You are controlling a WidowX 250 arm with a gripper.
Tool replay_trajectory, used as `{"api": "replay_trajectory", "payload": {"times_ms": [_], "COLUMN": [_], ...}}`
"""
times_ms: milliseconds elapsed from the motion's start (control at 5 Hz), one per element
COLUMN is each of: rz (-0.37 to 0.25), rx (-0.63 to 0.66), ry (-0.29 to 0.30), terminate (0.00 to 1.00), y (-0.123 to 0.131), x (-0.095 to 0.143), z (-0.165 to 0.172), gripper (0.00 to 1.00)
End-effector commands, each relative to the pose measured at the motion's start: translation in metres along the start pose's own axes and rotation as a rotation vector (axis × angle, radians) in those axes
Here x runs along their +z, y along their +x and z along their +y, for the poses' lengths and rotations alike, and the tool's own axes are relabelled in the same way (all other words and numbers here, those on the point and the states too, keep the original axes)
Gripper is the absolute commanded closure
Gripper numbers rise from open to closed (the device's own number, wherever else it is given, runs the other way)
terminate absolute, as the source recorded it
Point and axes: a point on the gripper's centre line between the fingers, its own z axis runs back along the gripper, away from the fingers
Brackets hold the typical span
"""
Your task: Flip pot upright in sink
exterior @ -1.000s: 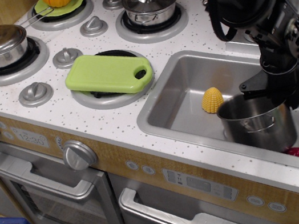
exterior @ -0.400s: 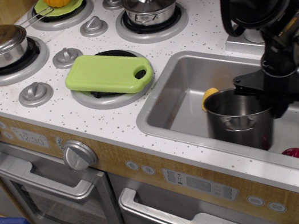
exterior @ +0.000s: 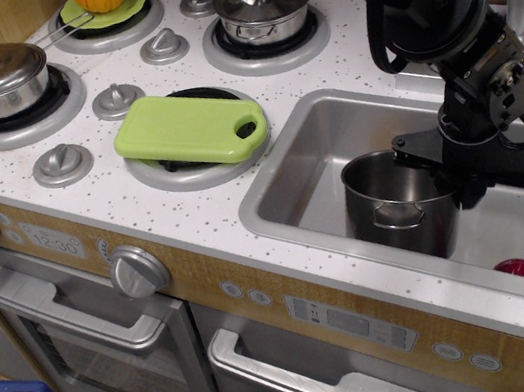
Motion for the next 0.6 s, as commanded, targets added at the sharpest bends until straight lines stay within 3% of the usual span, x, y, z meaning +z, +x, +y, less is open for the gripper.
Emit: {"api": "replay_trajectory", "payload": {"times_ms": [0, 200, 400], "rz": [-0.084, -0.084, -0.084], "rx": [0.026, 0.026, 0.026], "ry": [-0.008, -0.008, -0.008], "terminate": [0.00, 0.00, 1.00], "y": [0.0197, 0.0197, 0.0197], "x": [0.0184, 0.0184, 0.0184], "z": [-0.0049, -0.0049, -0.0049], "gripper": [0.00, 0.00, 0.00]}}
